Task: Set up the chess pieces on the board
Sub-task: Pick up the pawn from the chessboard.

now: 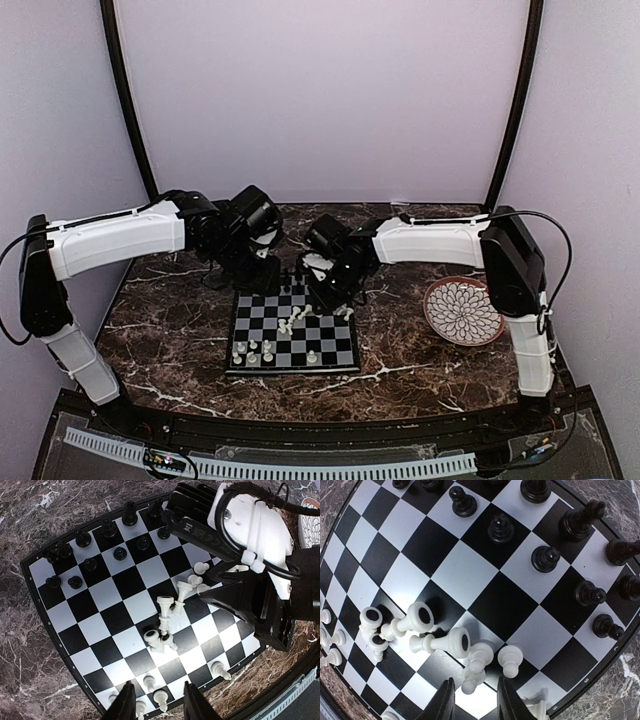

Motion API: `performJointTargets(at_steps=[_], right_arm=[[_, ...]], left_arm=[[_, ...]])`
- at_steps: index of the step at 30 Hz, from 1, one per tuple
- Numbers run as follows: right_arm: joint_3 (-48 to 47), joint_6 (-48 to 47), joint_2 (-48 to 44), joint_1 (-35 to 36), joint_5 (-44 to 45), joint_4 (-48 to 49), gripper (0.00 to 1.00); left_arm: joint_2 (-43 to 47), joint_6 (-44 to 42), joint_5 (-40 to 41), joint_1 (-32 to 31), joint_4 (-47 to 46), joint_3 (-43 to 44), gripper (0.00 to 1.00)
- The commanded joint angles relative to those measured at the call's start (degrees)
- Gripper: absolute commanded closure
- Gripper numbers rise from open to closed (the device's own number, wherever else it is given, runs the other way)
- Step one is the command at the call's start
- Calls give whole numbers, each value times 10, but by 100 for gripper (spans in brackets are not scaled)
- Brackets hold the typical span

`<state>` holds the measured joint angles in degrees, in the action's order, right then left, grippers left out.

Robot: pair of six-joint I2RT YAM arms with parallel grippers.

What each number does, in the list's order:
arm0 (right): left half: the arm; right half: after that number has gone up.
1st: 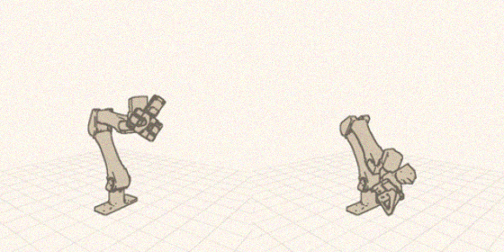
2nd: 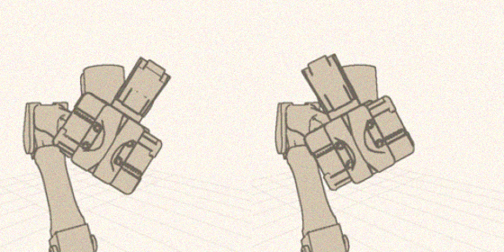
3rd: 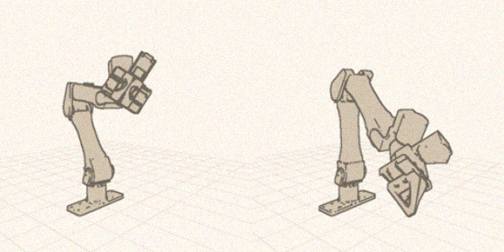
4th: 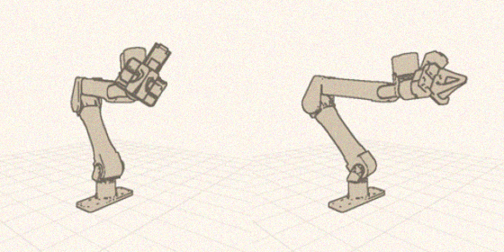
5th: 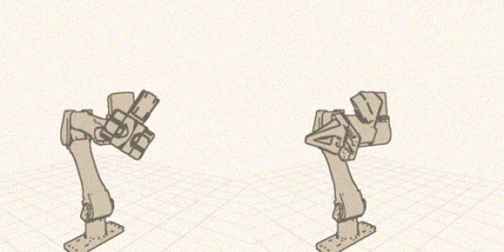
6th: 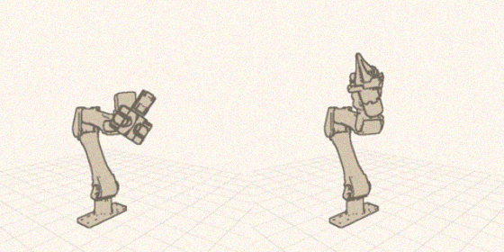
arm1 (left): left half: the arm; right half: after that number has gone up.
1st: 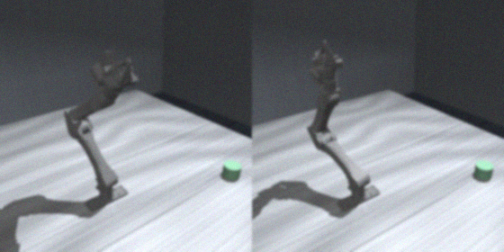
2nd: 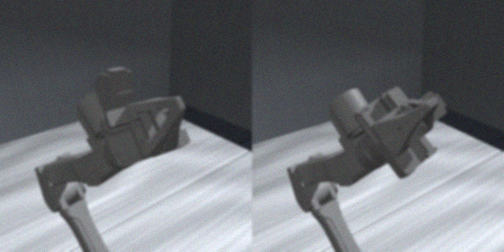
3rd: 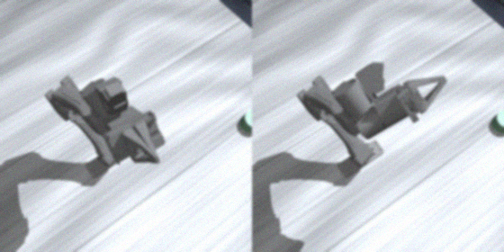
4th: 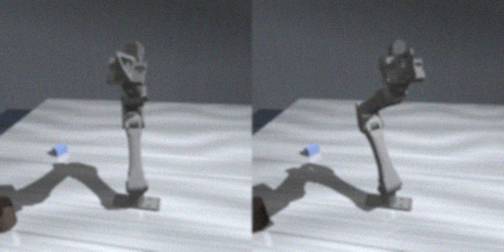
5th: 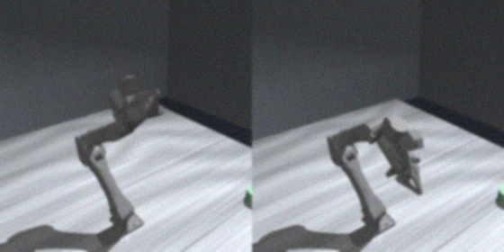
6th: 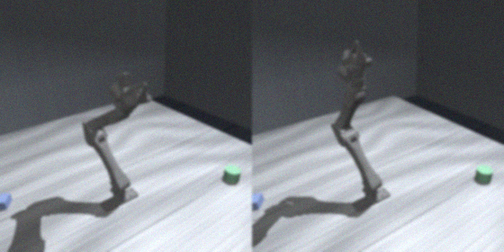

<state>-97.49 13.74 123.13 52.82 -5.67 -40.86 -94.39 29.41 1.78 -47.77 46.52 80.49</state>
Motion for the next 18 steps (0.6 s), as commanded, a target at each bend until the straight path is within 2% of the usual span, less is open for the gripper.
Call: performJointTargets(at_steps=[1,7,14,18], right_arm=[[-34,-4,21,2,-12,-2,72],[-49,-3,29,1,-10,-17,83],[-18,1,12,2,-5,-18,84],[-13,2,5,1,-3,-19,89]], left_arm=[[20,0,4,5,6,-8,65],[17,0,2,5,9,-9,64],[9,0,-6,6,6,-9,64],[6,2,-10,6,2,-10,64]])
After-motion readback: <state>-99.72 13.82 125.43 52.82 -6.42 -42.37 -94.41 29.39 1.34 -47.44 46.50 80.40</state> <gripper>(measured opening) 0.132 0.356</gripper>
